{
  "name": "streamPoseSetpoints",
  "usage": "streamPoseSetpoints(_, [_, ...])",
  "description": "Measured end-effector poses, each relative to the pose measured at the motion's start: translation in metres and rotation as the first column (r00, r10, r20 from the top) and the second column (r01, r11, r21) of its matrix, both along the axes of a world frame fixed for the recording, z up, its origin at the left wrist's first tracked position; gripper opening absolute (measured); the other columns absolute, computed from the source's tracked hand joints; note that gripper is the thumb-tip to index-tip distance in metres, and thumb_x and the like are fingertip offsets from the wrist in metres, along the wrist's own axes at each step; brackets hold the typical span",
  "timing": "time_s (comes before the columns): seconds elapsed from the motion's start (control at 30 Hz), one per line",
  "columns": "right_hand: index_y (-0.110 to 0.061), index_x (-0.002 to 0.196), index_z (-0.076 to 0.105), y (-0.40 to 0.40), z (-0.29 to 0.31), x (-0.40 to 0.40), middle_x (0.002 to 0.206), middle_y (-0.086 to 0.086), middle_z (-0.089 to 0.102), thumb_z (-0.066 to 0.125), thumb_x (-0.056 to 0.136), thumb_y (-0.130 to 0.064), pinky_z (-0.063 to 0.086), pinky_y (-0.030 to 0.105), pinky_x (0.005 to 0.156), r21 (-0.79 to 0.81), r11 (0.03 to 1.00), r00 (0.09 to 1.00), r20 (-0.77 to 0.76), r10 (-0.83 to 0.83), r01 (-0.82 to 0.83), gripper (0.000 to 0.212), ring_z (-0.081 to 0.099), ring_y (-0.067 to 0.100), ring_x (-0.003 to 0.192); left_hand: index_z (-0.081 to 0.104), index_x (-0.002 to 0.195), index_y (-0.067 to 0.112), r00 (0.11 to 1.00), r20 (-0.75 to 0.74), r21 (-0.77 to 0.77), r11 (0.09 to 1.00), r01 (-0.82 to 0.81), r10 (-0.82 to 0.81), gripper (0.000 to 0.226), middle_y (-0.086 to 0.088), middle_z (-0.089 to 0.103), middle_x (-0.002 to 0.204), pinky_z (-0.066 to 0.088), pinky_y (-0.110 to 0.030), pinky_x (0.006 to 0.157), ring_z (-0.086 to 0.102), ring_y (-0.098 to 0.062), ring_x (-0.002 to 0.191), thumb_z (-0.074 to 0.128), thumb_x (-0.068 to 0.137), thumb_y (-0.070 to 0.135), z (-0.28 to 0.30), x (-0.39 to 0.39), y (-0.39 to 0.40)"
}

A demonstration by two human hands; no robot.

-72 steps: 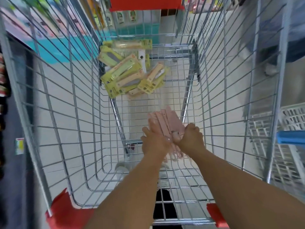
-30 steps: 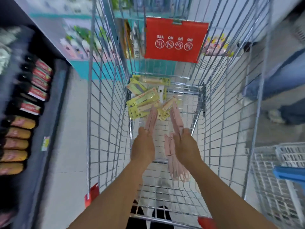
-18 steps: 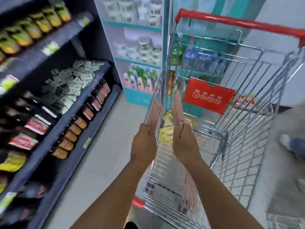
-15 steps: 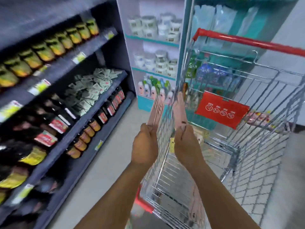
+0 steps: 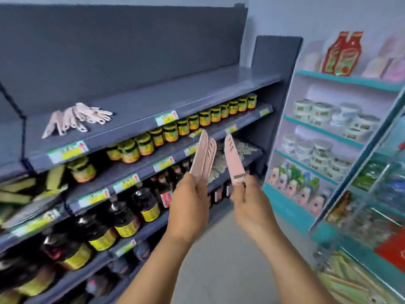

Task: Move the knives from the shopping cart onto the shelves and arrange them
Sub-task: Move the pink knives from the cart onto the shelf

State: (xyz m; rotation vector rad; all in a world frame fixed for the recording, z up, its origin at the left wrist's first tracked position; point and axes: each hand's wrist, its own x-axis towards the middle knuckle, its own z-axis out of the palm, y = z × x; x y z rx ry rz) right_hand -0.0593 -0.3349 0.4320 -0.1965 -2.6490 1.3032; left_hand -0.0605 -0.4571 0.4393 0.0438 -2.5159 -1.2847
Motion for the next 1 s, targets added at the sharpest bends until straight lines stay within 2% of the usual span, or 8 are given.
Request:
streamPoseSetpoints(0.23, [-0.020,0.097,0.044,-0.136,0.041,-0.044,0.085,0.002,0.063,0.032,0.102,-0.027,0.042,0.036,0.064,0.004,0.974,0.969,-0.104,0.226,-0.227,0.015,0.058,0.023,0.075,0.033,0.070,0.020,0.985,-0.041,-0.002,0.986,-0.167,0.167,0.031,-0.002,0.050,0.074,0.027,-0.024,0.047,0.051,-0.024,0.065,0.042,0.100,0.024,0.031,-0.033,-0.140])
streamPoseSetpoints(0.33, [-0.023,0.093,0.045,-0.187,0.056,-0.064,0.080,-0.004,0.062,0.033,0.102,-0.027,0.045,0.037,0.062,-0.014,0.952,0.944,-0.139,0.300,-0.305,0.015,0.056,0.018,0.067,0.031,0.069,0.022,0.975,-0.086,-0.054,0.976,-0.211,0.206,0.032,0.002,0.041,0.077,0.029,-0.021,0.050,0.041,-0.011,0.062,0.042,0.099,0.016,0.047,-0.045,-0.194])
streamPoseSetpoints(0.5, [-0.016,0.101,0.048,-0.254,0.073,-0.106,0.090,0.003,0.064,0.033,0.101,-0.022,0.042,0.036,0.061,0.030,0.927,0.916,-0.146,0.374,-0.374,0.016,0.055,0.026,0.075,0.032,0.070,0.022,0.957,-0.042,-0.036,0.957,-0.288,0.287,0.030,-0.006,0.048,0.086,0.032,-0.028,0.051,0.060,-0.029,0.074,0.040,0.099,0.016,0.061,-0.077,-0.263])
streamPoseSetpoints(0.67, [-0.015,0.128,0.041,-0.297,0.084,-0.160,0.116,0.012,0.052,0.033,0.099,-0.015,0.039,0.033,0.067,0.160,0.905,0.910,-0.066,0.409,-0.395,0.030,0.053,0.029,0.083,0.041,0.076,0.017,0.927,-0.032,-0.043,0.926,-0.376,0.375,0.023,-0.010,0.057,0.092,0.031,-0.030,0.056,0.048,-0.024,0.068,0.040,0.100,0.018,0.076,-0.112,-0.299])
streamPoseSetpoints(0.73, [-0.013,0.129,0.041,-0.309,0.090,-0.183,0.123,0.012,0.045,0.035,0.099,-0.012,0.039,0.033,0.074,0.201,0.895,0.910,-0.042,0.413,-0.397,0.031,0.047,0.024,0.082,0.051,0.098,0.009,0.908,-0.004,-0.065,0.906,-0.418,0.418,0.014,-0.008,0.059,0.098,0.031,-0.028,0.058,0.045,-0.021,0.069,0.039,0.100,0.017,0.080,-0.133,-0.309])
streamPoseSetpoints(0.8, [-0.011,0.127,0.044,-0.320,0.096,-0.211,0.125,0.012,0.044,0.037,0.098,-0.011,0.040,0.032,0.078,0.248,0.884,0.909,-0.029,0.416,-0.397,0.029,0.047,0.023,0.085,0.049,0.117,0.005,0.881,0.034,-0.086,0.880,-0.468,0.472,0.023,-0.011,0.061,0.106,0.035,-0.029,0.061,0.048,-0.024,0.076,0.039,0.099,0.015,0.082,-0.158,-0.319])
streamPoseSetpoints(0.9, [-0.010,0.123,0.049,-0.336,0.099,-0.256,0.121,0.013,0.048,0.041,0.097,-0.012,0.047,0.038,0.085,0.306,0.862,0.904,-0.015,0.428,-0.403,0.027,0.055,0.029,0.096,0.045,0.114,0.007,0.843,0.104,-0.130,0.847,-0.515,0.529,0.020,-0.012,0.060,0.108,0.037,-0.033,0.063,0.049,-0.027,0.080,0.039,0.095,0.009,0.084,-0.195,-0.330])
streamPoseSetpoints(1.0, [-0.009,0.119,0.052,-0.352,0.097,-0.296,0.118,0.013,0.050,0.047,0.094,-0.012,0.047,0.037,0.079,0.324,0.846,0.898,0.031,0.439,-0.424,0.026,0.056,0.032,0.097,0.041,0.114,0.009,0.806,0.184,-0.143,0.827,-0.544,0.562,0.025,-0.014,0.058,0.112,0.040,-0.036,0.065,0.049,-0.028,0.084,0.043,0.090,0.003,0.083,-0.232,-0.336])
